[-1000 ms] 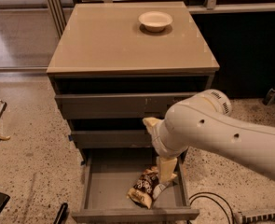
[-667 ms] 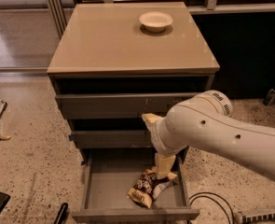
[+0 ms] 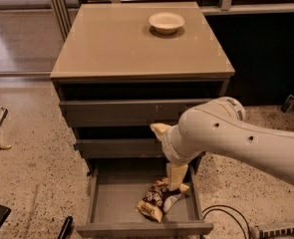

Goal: Pick brown chip bag from bottom drawer and place on counter

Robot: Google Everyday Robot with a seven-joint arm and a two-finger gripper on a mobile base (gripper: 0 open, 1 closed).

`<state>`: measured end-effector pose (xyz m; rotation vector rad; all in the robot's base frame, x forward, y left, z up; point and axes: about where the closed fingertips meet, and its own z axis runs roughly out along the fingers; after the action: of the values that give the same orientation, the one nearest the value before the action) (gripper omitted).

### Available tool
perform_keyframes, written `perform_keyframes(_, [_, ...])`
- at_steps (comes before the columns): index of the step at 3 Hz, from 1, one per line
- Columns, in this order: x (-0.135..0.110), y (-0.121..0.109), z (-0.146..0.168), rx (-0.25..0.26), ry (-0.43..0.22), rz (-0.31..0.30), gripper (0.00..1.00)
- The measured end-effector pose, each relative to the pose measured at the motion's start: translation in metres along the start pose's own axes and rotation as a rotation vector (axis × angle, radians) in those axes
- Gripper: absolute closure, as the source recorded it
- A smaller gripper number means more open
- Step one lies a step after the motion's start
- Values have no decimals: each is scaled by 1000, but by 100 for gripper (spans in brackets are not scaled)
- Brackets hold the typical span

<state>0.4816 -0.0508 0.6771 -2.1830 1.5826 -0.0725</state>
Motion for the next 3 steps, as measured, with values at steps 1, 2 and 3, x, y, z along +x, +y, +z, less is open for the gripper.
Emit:
perform_keyframes(1, [7, 20, 53, -93, -106, -61, 0])
perform_keyframes(2, [9, 60, 125, -197, -216, -141, 0])
perform_keyframes(3, [10, 96, 195, -250, -287, -189, 0])
